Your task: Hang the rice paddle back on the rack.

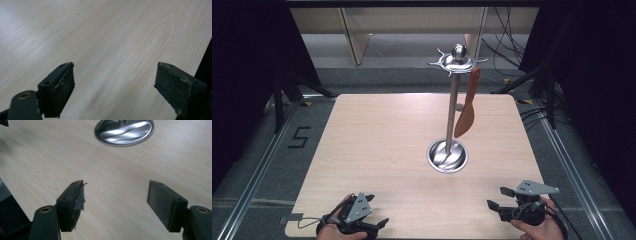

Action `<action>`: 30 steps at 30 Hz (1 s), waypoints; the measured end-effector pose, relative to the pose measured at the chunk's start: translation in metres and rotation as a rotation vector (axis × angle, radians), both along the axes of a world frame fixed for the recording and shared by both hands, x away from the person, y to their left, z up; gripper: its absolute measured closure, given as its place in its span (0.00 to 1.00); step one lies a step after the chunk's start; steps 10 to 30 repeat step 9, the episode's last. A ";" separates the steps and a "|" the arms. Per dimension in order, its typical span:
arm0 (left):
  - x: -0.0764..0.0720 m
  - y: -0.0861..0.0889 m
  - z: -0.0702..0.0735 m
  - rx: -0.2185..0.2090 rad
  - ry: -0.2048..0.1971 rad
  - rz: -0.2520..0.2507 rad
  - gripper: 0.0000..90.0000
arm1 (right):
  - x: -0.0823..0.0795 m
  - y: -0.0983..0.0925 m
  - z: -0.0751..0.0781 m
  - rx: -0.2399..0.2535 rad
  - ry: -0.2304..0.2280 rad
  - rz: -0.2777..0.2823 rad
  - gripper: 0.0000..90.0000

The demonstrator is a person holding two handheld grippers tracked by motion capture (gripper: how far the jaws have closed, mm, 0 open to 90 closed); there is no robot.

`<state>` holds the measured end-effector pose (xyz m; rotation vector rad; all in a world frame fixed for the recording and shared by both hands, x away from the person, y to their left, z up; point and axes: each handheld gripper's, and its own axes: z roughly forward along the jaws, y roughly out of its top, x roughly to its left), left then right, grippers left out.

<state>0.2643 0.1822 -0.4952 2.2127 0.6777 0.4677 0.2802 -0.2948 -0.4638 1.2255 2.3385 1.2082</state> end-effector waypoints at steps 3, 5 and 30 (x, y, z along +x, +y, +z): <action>0.000 0.000 0.000 0.008 -0.002 0.005 0.17 | 0.000 -0.002 -0.002 -0.012 -0.019 0.008 0.34; 0.000 0.000 0.000 0.013 0.006 -0.001 0.17 | -0.002 0.000 -0.001 0.007 0.027 -0.008 0.34; 0.000 -0.001 -0.001 -0.015 0.011 0.009 0.17 | -0.002 -0.001 -0.002 0.014 0.019 -0.009 0.34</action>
